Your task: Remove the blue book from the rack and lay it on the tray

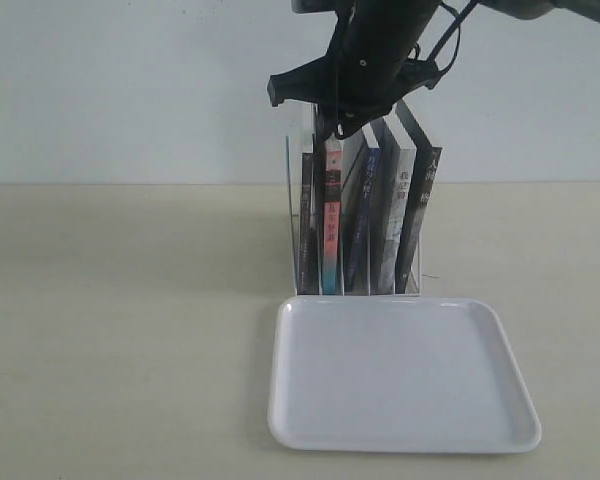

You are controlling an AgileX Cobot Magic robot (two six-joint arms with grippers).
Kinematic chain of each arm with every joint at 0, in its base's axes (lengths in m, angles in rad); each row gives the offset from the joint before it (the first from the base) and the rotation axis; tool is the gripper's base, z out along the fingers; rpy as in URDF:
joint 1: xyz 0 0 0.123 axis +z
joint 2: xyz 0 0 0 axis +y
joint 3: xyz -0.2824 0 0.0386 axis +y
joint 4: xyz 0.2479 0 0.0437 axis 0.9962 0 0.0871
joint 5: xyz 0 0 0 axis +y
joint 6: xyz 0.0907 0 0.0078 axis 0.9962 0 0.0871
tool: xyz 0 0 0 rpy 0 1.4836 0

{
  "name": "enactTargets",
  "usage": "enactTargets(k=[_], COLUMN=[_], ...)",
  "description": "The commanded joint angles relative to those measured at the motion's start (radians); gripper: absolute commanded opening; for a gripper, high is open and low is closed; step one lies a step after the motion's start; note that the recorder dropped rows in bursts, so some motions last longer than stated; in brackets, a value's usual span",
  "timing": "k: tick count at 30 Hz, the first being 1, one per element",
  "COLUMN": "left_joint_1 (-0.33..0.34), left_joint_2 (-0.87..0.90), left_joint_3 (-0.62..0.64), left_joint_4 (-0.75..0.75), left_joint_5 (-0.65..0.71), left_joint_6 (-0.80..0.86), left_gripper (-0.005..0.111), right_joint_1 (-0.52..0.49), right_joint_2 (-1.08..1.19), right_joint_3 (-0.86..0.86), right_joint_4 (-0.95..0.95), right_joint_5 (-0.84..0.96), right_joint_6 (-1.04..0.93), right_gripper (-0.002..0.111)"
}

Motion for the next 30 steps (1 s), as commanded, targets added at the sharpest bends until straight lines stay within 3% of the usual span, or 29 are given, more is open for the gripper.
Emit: enactTargets(k=[1,30], left_joint_1=[0.003,0.003], left_joint_2=[-0.004,-0.004], left_joint_3=[0.003,0.003], left_joint_4=[0.001,0.001], left_joint_5=[-0.014,-0.014], left_joint_6=[0.006,0.006], left_gripper=[0.004,0.004], right_joint_1=[-0.001,-0.001], right_joint_2=[-0.025,0.045], right_joint_3=[0.003,0.003], right_joint_4=[-0.023,0.012], right_joint_5=[-0.031,0.002], right_joint_6=[-0.007,-0.003], right_gripper=[0.027,0.027])
